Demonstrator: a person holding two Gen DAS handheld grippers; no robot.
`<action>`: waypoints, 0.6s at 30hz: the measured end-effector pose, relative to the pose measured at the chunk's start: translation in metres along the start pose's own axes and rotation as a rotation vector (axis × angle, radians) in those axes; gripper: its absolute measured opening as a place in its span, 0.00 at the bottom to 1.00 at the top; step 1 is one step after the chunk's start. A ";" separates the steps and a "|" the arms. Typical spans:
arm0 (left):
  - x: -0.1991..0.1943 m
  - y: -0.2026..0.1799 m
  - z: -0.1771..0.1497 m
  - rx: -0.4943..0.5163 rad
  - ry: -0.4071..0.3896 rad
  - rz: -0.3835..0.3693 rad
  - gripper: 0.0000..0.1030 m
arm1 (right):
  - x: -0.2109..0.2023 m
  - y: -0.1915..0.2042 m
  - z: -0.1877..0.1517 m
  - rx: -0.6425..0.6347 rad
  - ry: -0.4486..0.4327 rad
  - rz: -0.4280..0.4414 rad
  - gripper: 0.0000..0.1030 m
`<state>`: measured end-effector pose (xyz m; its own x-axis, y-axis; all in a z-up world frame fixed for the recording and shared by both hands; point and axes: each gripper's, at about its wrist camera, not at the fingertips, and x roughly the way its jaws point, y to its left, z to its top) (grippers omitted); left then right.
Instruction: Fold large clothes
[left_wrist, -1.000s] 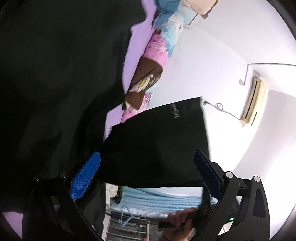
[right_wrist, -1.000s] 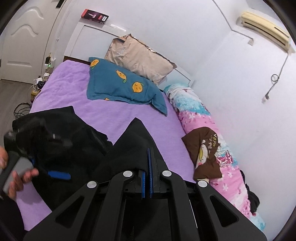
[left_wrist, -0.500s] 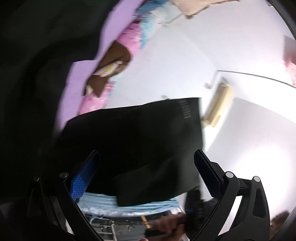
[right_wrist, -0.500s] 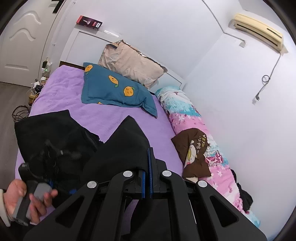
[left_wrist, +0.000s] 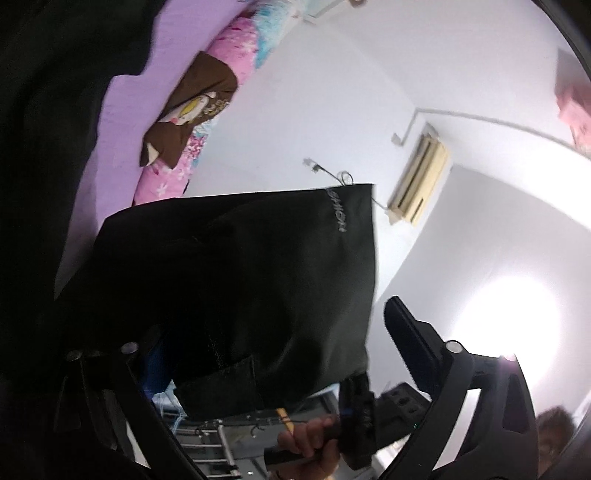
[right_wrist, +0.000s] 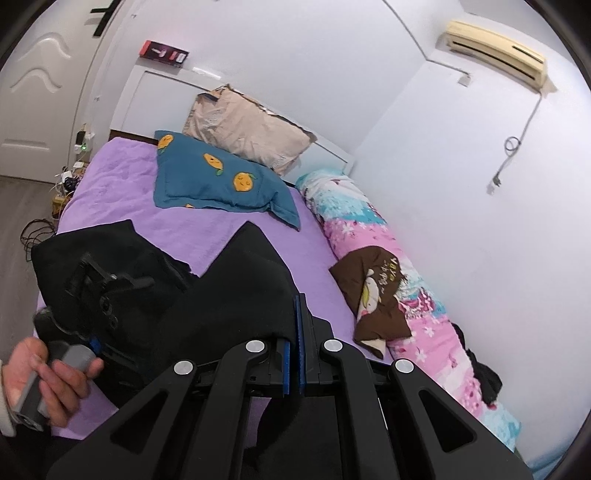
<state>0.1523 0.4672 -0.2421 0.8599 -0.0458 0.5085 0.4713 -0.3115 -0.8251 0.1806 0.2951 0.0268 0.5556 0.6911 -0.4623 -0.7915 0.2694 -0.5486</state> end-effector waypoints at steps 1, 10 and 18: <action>0.001 -0.008 -0.004 0.025 -0.001 0.019 0.64 | -0.002 -0.003 -0.003 0.012 0.003 -0.007 0.03; 0.009 -0.095 -0.008 0.204 0.053 0.246 0.04 | -0.021 -0.014 -0.048 0.107 0.038 -0.012 0.03; 0.088 -0.204 -0.050 0.493 0.213 0.349 0.03 | -0.051 -0.019 -0.098 0.232 0.040 0.000 0.04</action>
<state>0.1219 0.4790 -0.0168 0.9450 -0.2692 0.1857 0.2495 0.2265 -0.9415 0.1921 0.1886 -0.0076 0.5616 0.6651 -0.4923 -0.8263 0.4195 -0.3759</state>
